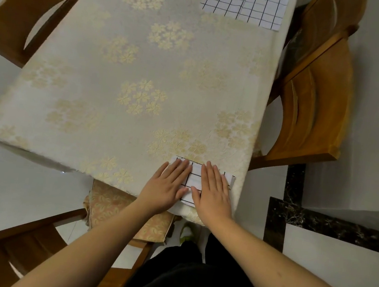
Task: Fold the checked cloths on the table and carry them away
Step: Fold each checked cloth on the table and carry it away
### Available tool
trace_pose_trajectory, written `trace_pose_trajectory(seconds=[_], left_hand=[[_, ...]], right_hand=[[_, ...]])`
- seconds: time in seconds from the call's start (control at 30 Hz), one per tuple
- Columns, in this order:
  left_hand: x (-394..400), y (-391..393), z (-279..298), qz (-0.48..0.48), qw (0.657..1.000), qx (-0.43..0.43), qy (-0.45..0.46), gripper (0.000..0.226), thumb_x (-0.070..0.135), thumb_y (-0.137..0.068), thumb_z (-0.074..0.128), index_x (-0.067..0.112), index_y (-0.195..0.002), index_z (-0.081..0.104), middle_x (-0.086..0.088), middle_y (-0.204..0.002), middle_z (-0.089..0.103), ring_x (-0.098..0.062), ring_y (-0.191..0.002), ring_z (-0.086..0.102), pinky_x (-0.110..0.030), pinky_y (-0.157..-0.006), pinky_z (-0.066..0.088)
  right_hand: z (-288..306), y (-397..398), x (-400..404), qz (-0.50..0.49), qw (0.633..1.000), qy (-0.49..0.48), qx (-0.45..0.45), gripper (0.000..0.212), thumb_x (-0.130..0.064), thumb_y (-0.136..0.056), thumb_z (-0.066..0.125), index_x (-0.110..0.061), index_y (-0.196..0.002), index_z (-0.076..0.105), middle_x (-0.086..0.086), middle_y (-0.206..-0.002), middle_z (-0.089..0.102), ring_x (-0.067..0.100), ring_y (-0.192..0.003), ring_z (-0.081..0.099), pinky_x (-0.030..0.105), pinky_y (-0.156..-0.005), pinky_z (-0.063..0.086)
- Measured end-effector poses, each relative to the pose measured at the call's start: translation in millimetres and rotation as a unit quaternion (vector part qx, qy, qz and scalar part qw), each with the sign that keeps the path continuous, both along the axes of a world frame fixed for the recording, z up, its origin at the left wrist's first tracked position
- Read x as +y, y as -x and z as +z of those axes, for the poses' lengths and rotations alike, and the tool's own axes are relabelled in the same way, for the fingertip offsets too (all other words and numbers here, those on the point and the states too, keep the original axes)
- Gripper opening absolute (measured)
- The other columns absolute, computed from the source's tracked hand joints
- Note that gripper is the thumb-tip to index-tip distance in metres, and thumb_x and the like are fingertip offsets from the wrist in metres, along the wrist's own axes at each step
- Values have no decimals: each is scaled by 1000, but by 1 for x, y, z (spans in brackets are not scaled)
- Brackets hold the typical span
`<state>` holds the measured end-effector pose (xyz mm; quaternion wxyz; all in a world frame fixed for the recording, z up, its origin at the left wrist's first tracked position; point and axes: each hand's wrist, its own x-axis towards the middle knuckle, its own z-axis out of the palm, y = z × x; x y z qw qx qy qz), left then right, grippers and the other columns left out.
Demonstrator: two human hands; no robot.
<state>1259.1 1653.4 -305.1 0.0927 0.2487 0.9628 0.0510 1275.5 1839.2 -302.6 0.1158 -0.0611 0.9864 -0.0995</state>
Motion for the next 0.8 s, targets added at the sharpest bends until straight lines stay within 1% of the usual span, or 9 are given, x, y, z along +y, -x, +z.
trace_pose_trajectory(seconds=[0.13, 0.2, 0.33, 0.53, 0.67, 0.73, 0.8], left_hand=[[0, 4, -5, -7, 1000, -3, -1, 63, 49, -102, 27, 16, -154, 18, -4, -162, 14, -20, -150, 8, -43, -119, 16], [0, 3, -8, -1, 1000, -7, -1, 63, 50, -102, 28, 18, -155, 17, -4, -162, 13, -20, -150, 7, -43, -119, 16], [-2, 3, -12, 14, 1000, -16, 0, 64, 53, -101, 25, 22, -155, 13, -4, -163, 6, -20, -150, 2, -44, -120, 13], [-4, 4, -15, 17, 1000, -16, -3, 65, 56, -100, 23, 23, -155, 14, -7, -163, 5, -22, -150, 2, -44, -120, 12], [-2, 4, -15, 21, 999, -24, 6, 65, 57, -100, 20, 25, -155, 11, -6, -163, 3, -21, -150, 0, -43, -121, 10], [-2, 5, -13, 22, 999, -32, 13, 65, 58, -99, 19, 27, -155, 8, -4, -163, 0, -20, -150, -3, -42, -121, 7], [-1, 7, -11, 25, 999, -41, 17, 65, 58, -99, 16, 28, -155, 5, -4, -163, -3, -20, -150, -4, -41, -121, 4]], right_hand=[[-7, -1, 2, -7, 999, -18, -28, 70, -52, -96, 23, -10, -152, 22, 7, -160, 18, 20, -148, 16, 41, -116, 12], [-8, -1, 2, -11, 999, -19, -33, 70, -53, -96, 22, -10, -152, 22, 7, -160, 17, 20, -148, 16, 42, -116, 12], [-9, -2, 3, -10, 999, -28, -27, 70, -53, -96, 22, -12, -153, 22, 6, -161, 16, 20, -148, 12, 43, -117, 12], [-9, -2, 5, -9, 999, -37, -24, 70, -55, -95, 24, -17, -154, 18, 2, -162, 13, 18, -149, 11, 50, -117, 12], [-12, -1, 5, -1, 999, -42, -23, 70, -54, -95, 22, -17, -154, 17, 4, -162, 13, 20, -149, 11, 50, -118, 11], [-11, 1, 4, 5, 999, -44, -30, 70, -54, -95, 21, -17, -154, 17, 5, -161, 13, 21, -148, 11, 48, -117, 9], [-7, 3, 5, 13, 998, -48, -42, 71, -56, -94, 13, -18, -154, 7, 4, -162, 4, 21, -149, 3, 47, -118, 1]])
